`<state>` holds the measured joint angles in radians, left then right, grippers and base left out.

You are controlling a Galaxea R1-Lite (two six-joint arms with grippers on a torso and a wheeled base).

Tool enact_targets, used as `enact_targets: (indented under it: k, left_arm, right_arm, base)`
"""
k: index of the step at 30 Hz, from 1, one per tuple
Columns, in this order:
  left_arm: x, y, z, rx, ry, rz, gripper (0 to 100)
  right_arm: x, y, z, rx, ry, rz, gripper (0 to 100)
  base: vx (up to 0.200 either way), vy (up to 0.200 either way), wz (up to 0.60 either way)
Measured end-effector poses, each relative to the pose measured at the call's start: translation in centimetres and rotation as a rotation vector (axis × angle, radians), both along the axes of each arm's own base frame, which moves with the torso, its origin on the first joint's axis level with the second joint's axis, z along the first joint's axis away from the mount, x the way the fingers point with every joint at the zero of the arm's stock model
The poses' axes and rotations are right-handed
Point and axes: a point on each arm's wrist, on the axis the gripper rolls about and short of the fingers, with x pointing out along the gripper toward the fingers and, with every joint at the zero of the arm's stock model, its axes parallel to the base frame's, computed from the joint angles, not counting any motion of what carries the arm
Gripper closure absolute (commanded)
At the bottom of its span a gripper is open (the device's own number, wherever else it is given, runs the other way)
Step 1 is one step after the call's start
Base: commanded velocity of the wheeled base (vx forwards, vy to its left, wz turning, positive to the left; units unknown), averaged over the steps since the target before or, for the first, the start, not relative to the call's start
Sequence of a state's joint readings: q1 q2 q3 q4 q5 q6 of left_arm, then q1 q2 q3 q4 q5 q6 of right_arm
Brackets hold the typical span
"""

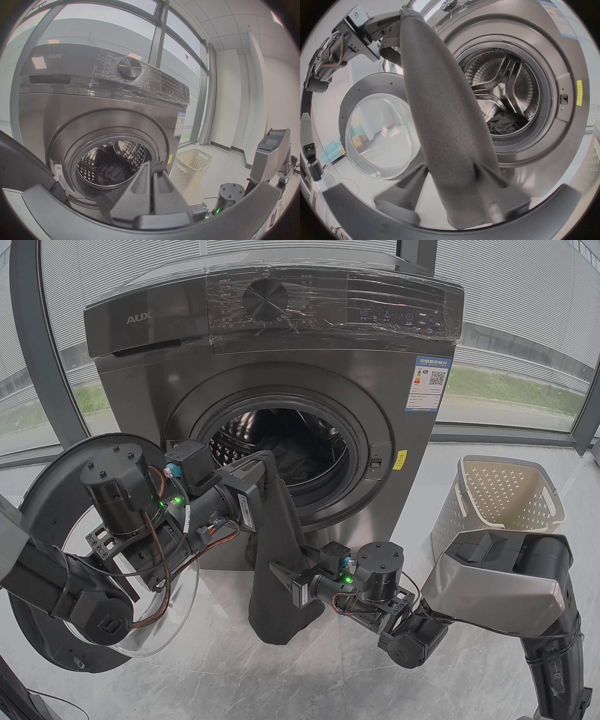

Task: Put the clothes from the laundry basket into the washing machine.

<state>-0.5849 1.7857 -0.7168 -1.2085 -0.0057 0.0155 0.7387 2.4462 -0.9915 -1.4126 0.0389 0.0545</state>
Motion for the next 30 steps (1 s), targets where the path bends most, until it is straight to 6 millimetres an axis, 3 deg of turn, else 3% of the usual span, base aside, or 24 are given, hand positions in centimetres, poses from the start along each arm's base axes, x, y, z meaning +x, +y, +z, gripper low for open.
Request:
enact_targets:
  k: [6, 21, 30]
  left_arm:
    - [0.1, 0.3, -0.1, 0.001, 0.0, 0.007, 100]
    - [0.3, 1.1, -0.4, 0.007, 0.005, 0.025, 100]
    - [0.1, 1.2, -0.4, 0.003, 0.005, 0.021, 100]
  right_arm:
    - [-0.4, -0.5, 0.0, -0.009, 0.012, -0.006, 100]
    - [-3.5, -5.9, 4.7, -0.021, 0.017, -0.049, 100]
    - [-3.9, -6.1, 5.6, -0.006, 0.004, -0.044, 100]
  base:
    - [0.0, 0.0, 0.0]
    - [0.0, 0.0, 0.0]
    - [0.0, 0.0, 0.0]
